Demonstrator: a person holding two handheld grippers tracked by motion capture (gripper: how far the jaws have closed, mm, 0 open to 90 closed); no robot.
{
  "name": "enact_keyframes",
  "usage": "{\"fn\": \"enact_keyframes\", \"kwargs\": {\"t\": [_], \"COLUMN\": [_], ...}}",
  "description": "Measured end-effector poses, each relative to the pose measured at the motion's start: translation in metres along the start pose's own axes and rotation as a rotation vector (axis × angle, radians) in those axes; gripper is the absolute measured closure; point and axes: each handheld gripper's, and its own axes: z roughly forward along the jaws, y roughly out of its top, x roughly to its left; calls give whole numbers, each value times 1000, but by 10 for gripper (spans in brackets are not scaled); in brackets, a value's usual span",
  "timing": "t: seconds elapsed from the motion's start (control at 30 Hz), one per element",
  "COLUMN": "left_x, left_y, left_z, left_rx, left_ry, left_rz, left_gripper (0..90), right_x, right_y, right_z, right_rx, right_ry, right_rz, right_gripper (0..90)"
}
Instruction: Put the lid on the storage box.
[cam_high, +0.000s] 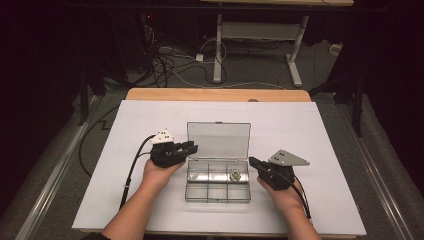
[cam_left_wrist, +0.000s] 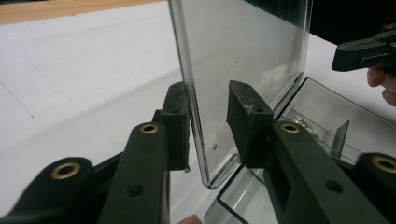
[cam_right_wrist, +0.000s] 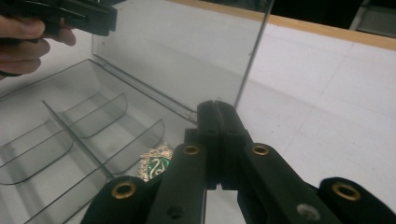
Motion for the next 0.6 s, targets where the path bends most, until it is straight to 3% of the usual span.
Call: {"fn": "enact_keyframes", "kwargs": {"t": [0.3, 0.6], "left_x": [-11, -20], "left_y": [-1, -4], "left_z": [-9, -16], "left_rx": [4, 15], "left_ry": [7, 10], "left_rz": [36, 45], "left_gripper": [691, 669], "right_x": [10, 15], "right_y": [3, 7], "right_z": [-2, -5], "right_rx": [-19, -31], "right_ry": [39, 61], "right_rz": [-17, -15], "right_gripper": [900, 900]}}
